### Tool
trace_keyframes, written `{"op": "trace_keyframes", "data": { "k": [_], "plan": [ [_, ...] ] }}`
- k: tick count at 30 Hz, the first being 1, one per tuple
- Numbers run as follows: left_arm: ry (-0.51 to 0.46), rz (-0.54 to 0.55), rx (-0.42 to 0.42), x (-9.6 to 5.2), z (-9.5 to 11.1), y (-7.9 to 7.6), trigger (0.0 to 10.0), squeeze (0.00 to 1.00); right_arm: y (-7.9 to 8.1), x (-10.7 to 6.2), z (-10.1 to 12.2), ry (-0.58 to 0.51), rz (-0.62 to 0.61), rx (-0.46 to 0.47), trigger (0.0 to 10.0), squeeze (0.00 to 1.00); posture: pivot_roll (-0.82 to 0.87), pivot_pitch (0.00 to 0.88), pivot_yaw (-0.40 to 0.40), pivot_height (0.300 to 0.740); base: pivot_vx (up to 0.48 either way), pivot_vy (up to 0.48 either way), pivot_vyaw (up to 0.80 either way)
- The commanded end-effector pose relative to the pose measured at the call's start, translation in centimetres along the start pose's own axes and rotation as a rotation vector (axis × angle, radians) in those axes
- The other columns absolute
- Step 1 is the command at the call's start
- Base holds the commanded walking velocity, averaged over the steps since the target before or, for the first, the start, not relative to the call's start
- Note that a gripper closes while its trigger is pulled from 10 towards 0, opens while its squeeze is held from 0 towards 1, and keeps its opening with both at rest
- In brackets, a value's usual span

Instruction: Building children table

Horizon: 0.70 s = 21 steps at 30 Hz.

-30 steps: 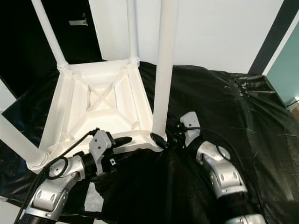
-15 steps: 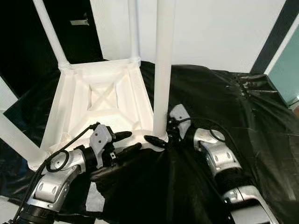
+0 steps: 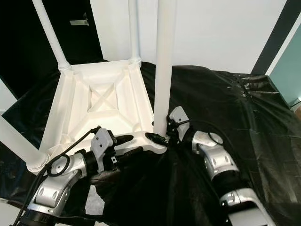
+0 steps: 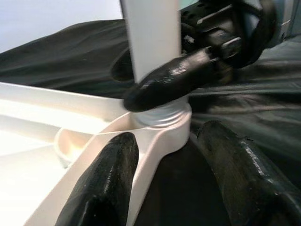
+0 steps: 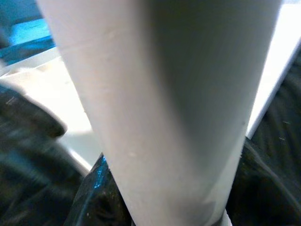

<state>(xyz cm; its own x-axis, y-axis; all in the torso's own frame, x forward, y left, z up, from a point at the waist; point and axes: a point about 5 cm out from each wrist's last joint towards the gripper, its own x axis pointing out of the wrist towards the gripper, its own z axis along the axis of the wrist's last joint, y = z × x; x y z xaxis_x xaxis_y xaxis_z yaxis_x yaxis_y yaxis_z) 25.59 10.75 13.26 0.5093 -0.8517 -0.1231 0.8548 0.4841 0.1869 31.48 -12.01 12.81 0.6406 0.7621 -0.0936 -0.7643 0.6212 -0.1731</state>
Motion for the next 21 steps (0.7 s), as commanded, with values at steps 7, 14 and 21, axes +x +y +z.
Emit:
{"op": "trace_keyframes", "data": {
  "k": [7, 14, 21],
  "plan": [
    [0.01, 0.013, -0.003, 0.1, -0.1, -0.6, 10.0, 0.0, 3.5, 1.3, -1.5, 0.046, -0.348, 0.165, 10.0, 0.0, -0.02, 0.0, -0.022, 0.74, 0.0, 0.0, 0.0],
    [0.012, 0.002, -0.005, 0.0, -0.2, -0.6, 10.0, 0.0, 4.7, 2.0, -1.2, 0.036, -0.578, 0.238, 10.0, 0.0, -0.02, 0.0, -0.022, 0.74, 0.0, 0.0, 0.0],
    [0.012, 0.009, -0.004, 0.0, -0.1, -0.5, 10.0, 0.0, 4.9, 1.6, -0.9, 0.043, -0.626, 0.258, 10.0, 0.0, -0.01, 0.0, -0.029, 0.74, 0.0, 0.0, 0.0]
  ]
}}
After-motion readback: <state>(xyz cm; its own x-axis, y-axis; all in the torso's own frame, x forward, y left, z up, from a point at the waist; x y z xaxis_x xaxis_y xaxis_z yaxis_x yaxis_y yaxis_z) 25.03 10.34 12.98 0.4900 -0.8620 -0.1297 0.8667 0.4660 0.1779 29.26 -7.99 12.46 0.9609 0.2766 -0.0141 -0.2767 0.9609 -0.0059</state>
